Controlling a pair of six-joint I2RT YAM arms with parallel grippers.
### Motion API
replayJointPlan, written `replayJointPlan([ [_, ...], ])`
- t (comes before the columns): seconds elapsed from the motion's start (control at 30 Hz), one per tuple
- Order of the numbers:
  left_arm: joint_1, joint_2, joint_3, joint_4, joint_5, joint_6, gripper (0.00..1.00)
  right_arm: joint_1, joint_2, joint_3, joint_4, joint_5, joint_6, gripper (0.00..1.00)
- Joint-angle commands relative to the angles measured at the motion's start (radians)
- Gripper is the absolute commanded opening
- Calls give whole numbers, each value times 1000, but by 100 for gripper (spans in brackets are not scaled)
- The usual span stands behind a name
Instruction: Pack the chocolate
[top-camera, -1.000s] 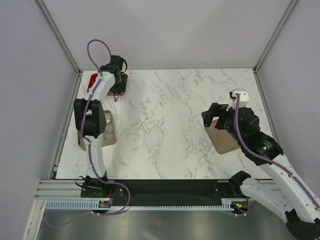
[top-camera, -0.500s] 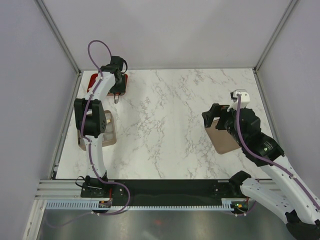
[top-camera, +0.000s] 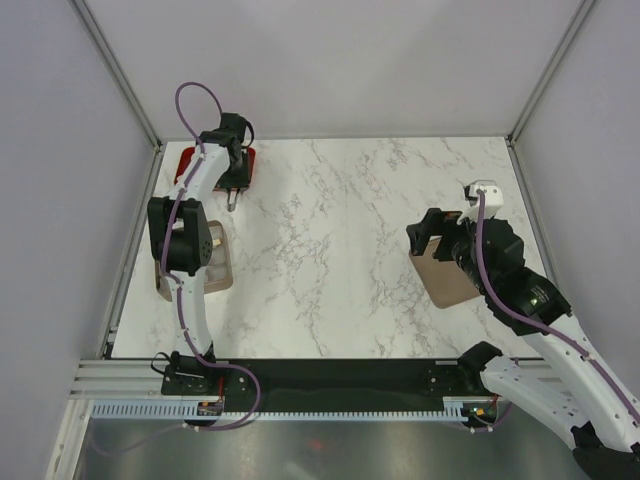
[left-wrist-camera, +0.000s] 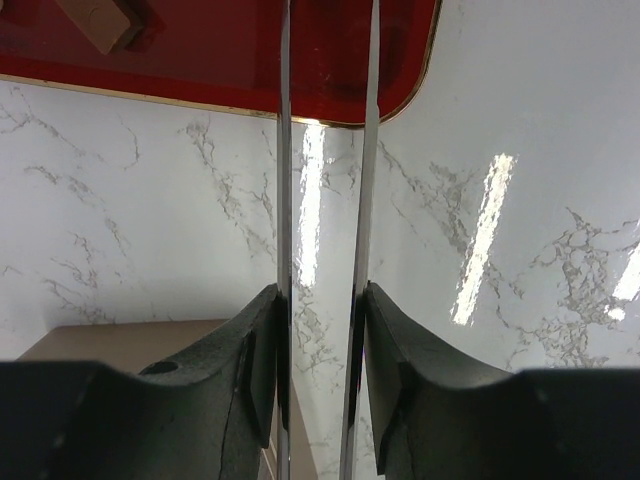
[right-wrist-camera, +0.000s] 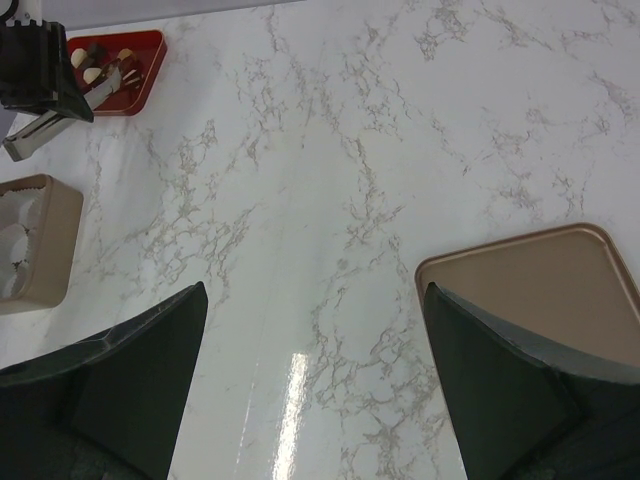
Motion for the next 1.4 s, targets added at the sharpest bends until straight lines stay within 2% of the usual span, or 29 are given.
replayJointPlan([
  [0.0, 3, -69, 52, -39, 10, -1, 41, 3, -20, 9, 5, 9, 10, 98],
  [0.3, 3, -156, 36, -94, -4, -2, 39, 1, -33, 6, 5, -17, 25, 98],
  [0.57, 3, -346, -17, -154, -14, -23, 37, 3, -89, -28, 19, -22, 27, 98],
  [0.67, 3, -433, -68, -204, -28, -68, 37, 4, -104, -37, 19, -39, 22, 98],
  [0.8, 5, -576, -240, -235, -54, -122, 37, 1, -112, -29, -6, -52, 2, 98],
  [1.0, 3, -740, -361, -312, -76, -186, 37, 3, -101, -19, -4, -104, -27, 98],
  [1.37, 13, -833, -532, -355, -199, -232, 36, 18, -70, 17, -10, -181, -19, 98],
])
